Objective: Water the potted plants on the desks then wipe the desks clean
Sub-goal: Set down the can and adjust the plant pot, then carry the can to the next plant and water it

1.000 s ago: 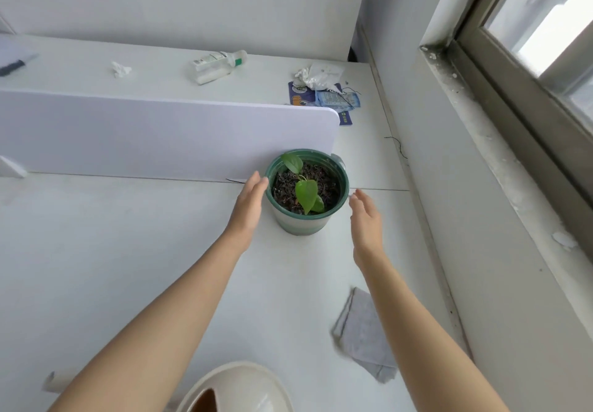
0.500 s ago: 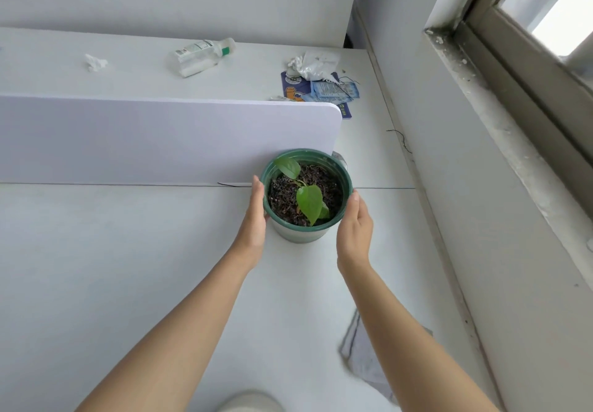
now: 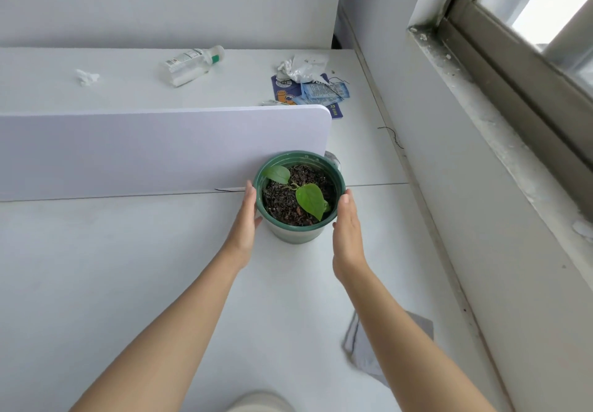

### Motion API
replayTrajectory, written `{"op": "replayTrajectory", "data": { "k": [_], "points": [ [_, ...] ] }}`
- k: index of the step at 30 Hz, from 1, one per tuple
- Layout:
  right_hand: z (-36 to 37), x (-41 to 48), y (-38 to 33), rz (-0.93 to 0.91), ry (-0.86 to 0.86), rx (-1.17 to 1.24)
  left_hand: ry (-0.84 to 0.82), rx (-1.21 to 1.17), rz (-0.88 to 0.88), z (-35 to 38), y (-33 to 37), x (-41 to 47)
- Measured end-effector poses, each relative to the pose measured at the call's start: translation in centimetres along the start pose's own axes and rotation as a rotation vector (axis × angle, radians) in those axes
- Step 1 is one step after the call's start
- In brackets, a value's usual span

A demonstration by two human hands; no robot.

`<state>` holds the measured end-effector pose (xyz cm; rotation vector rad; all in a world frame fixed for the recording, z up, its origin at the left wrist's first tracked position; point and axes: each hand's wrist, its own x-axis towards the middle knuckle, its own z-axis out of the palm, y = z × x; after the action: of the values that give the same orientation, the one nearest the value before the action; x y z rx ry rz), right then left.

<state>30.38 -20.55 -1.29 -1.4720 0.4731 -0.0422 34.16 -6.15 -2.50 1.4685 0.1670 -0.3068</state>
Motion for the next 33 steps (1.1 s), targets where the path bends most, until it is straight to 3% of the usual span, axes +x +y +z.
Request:
{"op": "replayTrajectory", "data": {
  "k": [9,14,20,28,33],
  "points": [
    [-1.5,3.5,-3.4,0.044,-0.075,-0.142,-0.067,-0.045,0.036,0.8,-0.9,-2.9],
    [-3.3,0.6,-3.7,0.094,-0.048,-0.147,0.109,-0.075,0.019,-1.2,1.2,-5.1],
    [-5.2,-7.6,-1.9,0.171,-0.097,-0.257,0.257,-0.141,0.306,-6.2,5.0,-14.9],
    [-5.5,-18.9,-0.5,0.17,-0.193,-0.35,0.509,-0.141,0.385,-10.0,0.2,-26.8],
    [-5.7,-24.2,1.0,0.155,-0.157,-0.421,0.689,-0.218,0.311,-10.7,-3.2,-31.0]
  ]
}}
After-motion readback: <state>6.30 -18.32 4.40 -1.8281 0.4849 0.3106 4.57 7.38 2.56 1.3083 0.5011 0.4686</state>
